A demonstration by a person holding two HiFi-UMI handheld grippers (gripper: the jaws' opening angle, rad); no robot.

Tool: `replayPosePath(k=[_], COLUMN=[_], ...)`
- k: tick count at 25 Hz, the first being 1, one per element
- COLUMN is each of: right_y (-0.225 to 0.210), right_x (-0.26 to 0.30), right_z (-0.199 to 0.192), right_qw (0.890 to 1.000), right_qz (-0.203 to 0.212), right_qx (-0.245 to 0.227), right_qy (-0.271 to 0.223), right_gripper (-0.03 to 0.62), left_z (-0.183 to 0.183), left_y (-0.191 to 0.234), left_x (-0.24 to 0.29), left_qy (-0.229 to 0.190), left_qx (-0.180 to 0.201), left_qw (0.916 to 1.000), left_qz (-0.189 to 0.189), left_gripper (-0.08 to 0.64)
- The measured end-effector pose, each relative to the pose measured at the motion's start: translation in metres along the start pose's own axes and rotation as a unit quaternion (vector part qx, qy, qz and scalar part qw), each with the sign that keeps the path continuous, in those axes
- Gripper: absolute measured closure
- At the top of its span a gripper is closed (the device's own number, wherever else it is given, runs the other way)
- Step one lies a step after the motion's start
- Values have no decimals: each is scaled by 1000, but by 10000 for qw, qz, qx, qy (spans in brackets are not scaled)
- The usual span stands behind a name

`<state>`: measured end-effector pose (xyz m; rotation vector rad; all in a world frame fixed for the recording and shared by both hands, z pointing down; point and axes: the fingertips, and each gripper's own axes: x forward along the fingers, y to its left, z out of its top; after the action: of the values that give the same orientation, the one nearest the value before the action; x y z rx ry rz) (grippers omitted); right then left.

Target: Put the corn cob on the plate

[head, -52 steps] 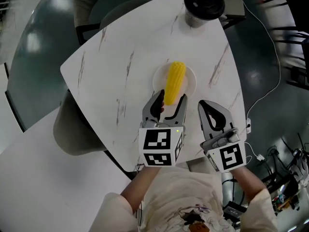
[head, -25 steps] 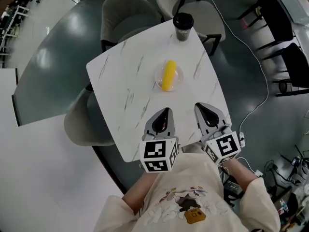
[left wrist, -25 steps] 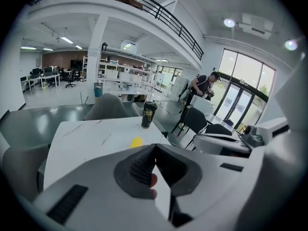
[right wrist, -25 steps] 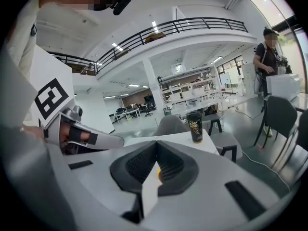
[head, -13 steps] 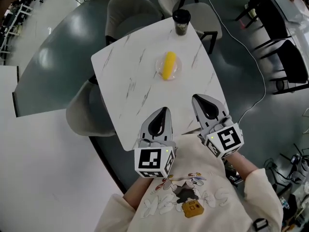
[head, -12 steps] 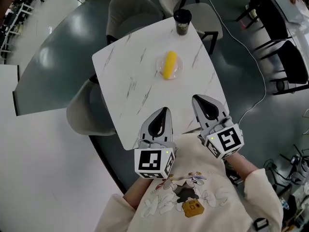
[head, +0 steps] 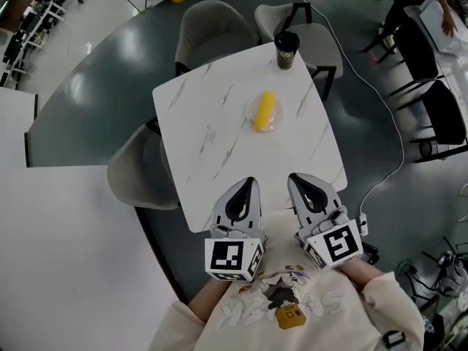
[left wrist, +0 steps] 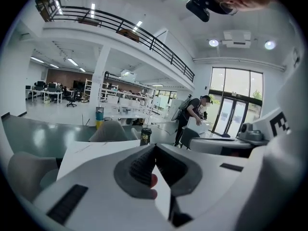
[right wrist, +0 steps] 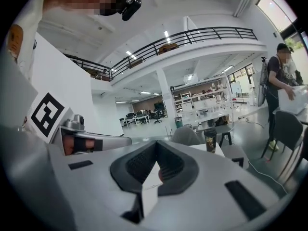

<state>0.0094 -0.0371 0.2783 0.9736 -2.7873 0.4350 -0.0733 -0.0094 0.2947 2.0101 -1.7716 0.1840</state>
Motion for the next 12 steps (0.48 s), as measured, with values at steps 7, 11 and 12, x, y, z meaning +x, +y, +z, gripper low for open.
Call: replayPosePath(k=[7,11,12], right_y=[-3,-8,-8], right_x=[-6,-10,-11], right_z=[-11,-13,-13], right_qw=[9999,9998,9997], right_qz=[-64,-108,-113], right_qx=[92,175,185], right_qy=[66,69,71], right_gripper=[588,588,589], left_z=[-8,-8,-8], left_y=[-9,-15,-16], left_x=[6,9,9], left_qy=[54,75,83], left_qx=[-25,4,8], left_qw=[9999,9999,9999], left_qz=[-99,-142,-145], left_gripper=[554,554,554])
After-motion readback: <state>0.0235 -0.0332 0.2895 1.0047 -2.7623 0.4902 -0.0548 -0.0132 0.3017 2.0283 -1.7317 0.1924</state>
